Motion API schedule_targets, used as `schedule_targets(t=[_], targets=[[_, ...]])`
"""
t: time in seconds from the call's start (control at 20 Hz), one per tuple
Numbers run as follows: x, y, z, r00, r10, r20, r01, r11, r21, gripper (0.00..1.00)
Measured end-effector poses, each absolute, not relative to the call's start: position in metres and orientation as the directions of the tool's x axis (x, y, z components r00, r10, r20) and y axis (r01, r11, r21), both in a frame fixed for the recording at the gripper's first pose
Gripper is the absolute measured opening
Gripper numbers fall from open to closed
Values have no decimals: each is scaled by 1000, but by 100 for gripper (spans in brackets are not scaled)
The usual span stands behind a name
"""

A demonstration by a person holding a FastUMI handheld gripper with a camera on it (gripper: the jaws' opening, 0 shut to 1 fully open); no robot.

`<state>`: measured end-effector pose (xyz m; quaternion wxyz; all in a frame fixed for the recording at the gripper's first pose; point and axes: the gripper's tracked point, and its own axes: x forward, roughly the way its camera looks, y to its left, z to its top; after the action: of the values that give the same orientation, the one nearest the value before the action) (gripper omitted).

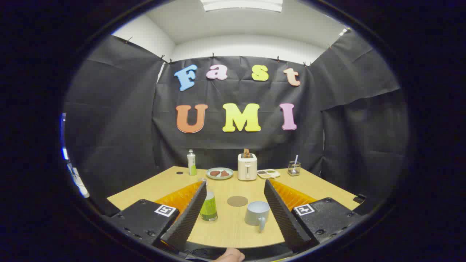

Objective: Take the bottle from table, then pour the juice into the cup, finally place the bottle on the coaster

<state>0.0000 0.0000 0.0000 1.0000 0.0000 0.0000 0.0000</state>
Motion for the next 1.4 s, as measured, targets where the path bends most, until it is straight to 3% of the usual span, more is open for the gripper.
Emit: schedule_targets(t=[0.7,1.25,1.4], targets=[[13,27,-15,1000,31,3,-31,999,-10,100],[111,54,-73,999,-9,43,5,996,92,100],[137,64,-107,1000,-11,-10,12,998,54,100]])
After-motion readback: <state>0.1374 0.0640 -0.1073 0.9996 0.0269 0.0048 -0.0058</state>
